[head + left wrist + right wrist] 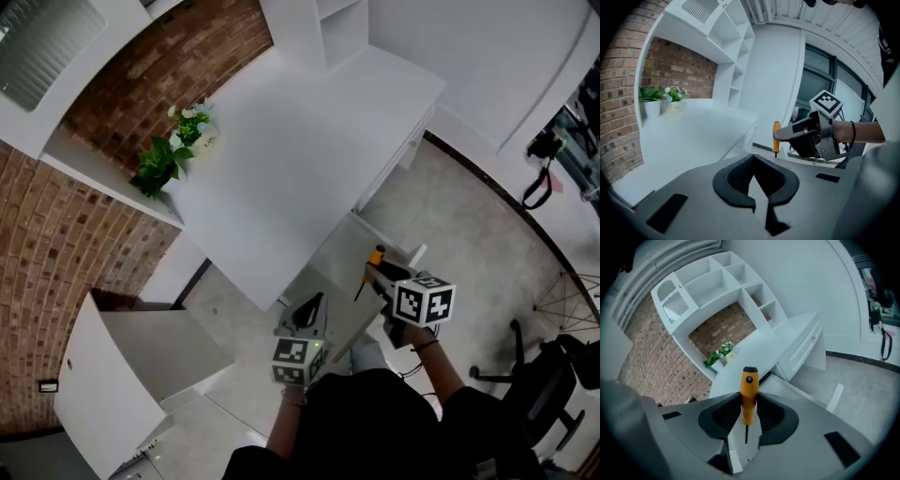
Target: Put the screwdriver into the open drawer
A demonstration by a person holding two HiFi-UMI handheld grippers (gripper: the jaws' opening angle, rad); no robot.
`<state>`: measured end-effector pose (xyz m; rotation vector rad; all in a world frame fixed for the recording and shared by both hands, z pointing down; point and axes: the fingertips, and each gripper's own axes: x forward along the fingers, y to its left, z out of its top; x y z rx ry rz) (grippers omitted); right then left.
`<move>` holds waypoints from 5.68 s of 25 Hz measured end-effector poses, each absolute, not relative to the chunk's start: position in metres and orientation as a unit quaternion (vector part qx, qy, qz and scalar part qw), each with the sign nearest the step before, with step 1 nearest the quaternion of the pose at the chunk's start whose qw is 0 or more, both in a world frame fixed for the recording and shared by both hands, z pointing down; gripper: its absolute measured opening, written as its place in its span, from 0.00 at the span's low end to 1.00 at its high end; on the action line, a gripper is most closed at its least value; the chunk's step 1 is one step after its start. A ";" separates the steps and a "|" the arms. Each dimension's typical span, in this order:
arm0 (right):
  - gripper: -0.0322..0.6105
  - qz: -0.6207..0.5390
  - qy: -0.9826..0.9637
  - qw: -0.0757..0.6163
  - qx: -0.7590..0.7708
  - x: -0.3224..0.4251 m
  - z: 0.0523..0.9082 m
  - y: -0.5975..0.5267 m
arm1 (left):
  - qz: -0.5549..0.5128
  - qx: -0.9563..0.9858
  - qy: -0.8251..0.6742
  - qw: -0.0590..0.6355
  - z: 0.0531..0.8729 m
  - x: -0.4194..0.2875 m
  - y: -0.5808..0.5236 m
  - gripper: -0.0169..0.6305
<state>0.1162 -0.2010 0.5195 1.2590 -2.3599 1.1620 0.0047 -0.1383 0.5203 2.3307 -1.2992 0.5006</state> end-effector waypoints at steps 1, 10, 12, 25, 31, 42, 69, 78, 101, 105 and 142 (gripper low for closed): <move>0.22 0.406 -0.798 0.116 0.430 0.114 0.527 -0.205 | 0.184 0.838 -0.466 0.216 0.525 0.005 -0.141 0.04; 0.22 0.476 -0.755 0.141 0.429 0.097 0.577 -0.229 | 0.201 0.829 -0.456 0.254 0.564 0.011 -0.154 0.04; 0.22 0.487 -0.748 0.148 0.427 0.093 0.585 -0.234 | 0.210 0.826 -0.454 0.260 0.573 0.010 -0.156 0.04; 0.22 0.535 -0.693 0.247 0.415 0.069 0.664 -0.257 | 0.221 0.813 -0.461 0.280 0.613 0.003 -0.180 0.04; 0.22 0.545 -0.667 0.277 0.425 0.064 0.697 -0.265 | 0.229 0.809 -0.458 0.290 0.631 0.003 -0.183 0.04; 0.22 0.570 -0.620 0.302 0.447 0.066 0.754 -0.266 | 0.242 0.799 -0.453 0.313 0.659 -0.002 -0.184 0.04; 0.22 0.565 -0.587 0.317 0.486 0.069 0.799 -0.269 | 0.255 0.798 -0.437 0.327 0.678 0.002 -0.185 0.04; 0.30 0.567 -0.589 0.296 0.494 0.065 0.794 -0.271 | 0.254 0.798 -0.442 0.322 0.671 0.003 -0.182 0.04; 0.09 0.517 -0.679 0.220 0.473 0.062 0.668 -0.273 | 0.206 0.821 -0.462 0.265 0.589 0.006 -0.179 0.04; 0.08 0.499 -0.715 0.171 0.459 0.060 0.631 -0.270 | 0.195 0.828 -0.467 0.242 0.566 0.000 -0.180 0.04; 0.08 0.159 -0.887 -0.028 0.432 0.110 0.360 -0.223 | 0.047 0.830 -0.552 0.072 0.374 -0.077 -0.184 0.04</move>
